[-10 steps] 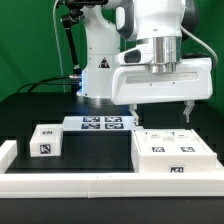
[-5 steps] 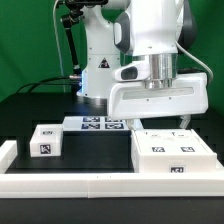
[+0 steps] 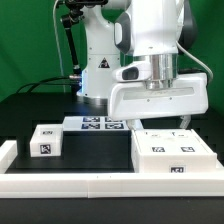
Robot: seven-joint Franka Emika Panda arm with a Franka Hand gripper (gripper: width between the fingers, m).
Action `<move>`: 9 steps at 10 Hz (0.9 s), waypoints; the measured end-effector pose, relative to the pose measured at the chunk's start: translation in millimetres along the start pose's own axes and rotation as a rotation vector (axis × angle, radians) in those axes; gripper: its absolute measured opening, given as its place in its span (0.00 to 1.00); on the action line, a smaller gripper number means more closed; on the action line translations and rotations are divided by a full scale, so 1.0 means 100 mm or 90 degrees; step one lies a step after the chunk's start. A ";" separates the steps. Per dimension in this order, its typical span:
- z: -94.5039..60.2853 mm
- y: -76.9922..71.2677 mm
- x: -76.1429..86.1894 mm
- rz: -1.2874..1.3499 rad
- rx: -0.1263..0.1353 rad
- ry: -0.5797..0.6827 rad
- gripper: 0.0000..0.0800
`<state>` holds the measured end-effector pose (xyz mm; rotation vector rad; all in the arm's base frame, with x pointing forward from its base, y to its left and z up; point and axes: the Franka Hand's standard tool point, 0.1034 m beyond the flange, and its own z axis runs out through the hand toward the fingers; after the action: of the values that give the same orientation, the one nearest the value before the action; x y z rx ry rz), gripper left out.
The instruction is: Assemble cabinet
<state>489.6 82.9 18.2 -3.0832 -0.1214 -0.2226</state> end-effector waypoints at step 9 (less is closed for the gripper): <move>0.14 -0.05 0.06 -0.010 0.003 0.009 1.00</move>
Offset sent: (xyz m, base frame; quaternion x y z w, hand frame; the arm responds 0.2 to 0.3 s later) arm 0.0140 0.0021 -0.0181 0.0029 0.0150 0.0352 0.9993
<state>496.9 88.6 5.8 -3.0766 -0.1463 -0.2452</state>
